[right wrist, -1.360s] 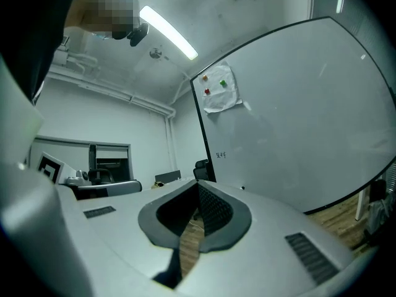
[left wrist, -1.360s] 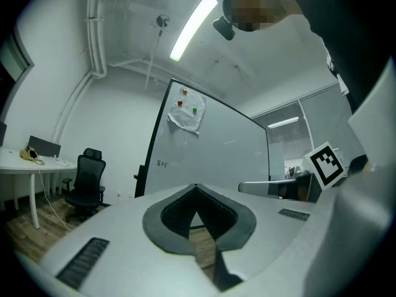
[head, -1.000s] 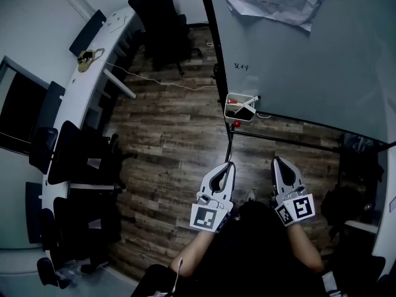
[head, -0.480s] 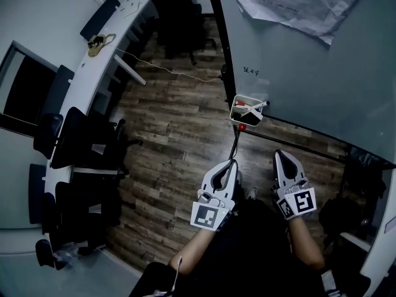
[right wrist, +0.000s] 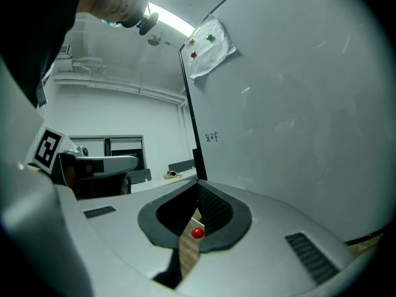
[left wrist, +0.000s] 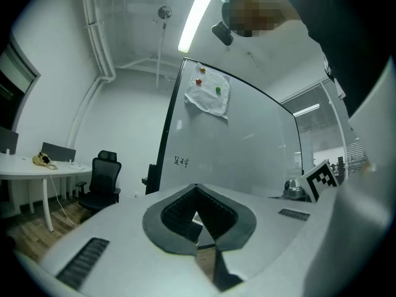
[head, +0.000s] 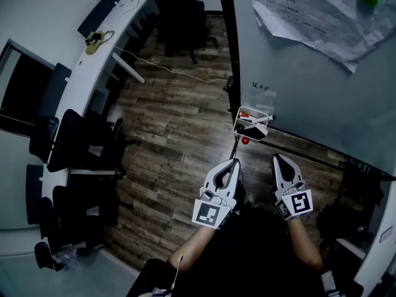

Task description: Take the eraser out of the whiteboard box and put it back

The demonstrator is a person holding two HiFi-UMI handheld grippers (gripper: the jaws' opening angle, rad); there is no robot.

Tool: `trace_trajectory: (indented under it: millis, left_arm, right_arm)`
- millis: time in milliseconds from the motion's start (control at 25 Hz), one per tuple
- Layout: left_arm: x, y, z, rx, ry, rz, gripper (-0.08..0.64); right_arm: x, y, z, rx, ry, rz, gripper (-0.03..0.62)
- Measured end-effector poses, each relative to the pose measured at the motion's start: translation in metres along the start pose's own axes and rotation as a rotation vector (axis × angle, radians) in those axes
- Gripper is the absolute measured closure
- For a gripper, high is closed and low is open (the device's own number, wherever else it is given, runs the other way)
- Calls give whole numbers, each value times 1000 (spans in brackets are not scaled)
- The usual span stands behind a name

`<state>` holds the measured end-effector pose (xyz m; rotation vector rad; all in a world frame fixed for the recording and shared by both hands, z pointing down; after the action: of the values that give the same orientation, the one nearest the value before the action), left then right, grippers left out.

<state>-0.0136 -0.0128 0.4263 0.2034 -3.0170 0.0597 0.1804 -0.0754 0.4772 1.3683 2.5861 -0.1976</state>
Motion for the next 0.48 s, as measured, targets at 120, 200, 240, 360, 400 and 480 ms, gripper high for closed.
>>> trace_trajectory:
  millis: [120,200,240,360,400,480]
  left_arm:
    - [8,-16,-6,10,17,-9,554]
    - [10,-25,-7,12,29,-21,554]
    - [11,-29,-9,15,39,-27,554]
    - [15,-36,-14,27,60,-33,554]
    - [17,-39,-16,31,63,-34,554]
    - [22,-45,-18,39,66,-35,554]
  right_arm:
    - [-10,-14,-10,25,1,13,581]
    - [-18,-23,-16,46,1,28,581]
    - [-21,-28,-18,56,-1,36,569]
    - [-29,-42,-24,86,-6,49,513]
    - [-32,-47,-26,97,-9,50,496]
    - [-40,-53,-33,127,-20,49,455]
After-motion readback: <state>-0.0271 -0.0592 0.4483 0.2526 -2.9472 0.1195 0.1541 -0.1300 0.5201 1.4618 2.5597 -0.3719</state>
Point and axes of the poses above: the fingertips, and each gripper's own axes: y backward along the fingers, x to its left, z out of its top, the point moved 8 cm from there along y, backward along the fingers, and after that the axes turned 10 degrees about z, right-handed, at the moved point
